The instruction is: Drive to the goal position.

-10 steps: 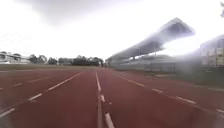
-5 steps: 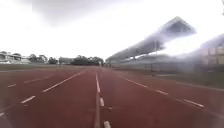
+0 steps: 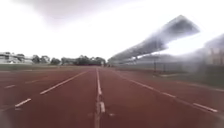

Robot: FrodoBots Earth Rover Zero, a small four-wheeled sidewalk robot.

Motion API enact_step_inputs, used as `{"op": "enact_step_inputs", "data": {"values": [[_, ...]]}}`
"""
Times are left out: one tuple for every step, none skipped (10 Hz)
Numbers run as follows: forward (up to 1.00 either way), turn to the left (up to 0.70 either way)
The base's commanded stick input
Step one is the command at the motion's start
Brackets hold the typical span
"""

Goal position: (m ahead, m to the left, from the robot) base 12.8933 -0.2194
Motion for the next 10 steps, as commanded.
{"op": "enact_step_inputs", "data": {"values": [[0.45, 0.0], [0.45, 0.0], [0.45, 0.0], [0.45, 0.0], [0.45, 0.0], [0.45, 0.0], [0.45, 0.0], [0.45, 0.0], [0.45, 0.0], [0.45, 0.0]]}}
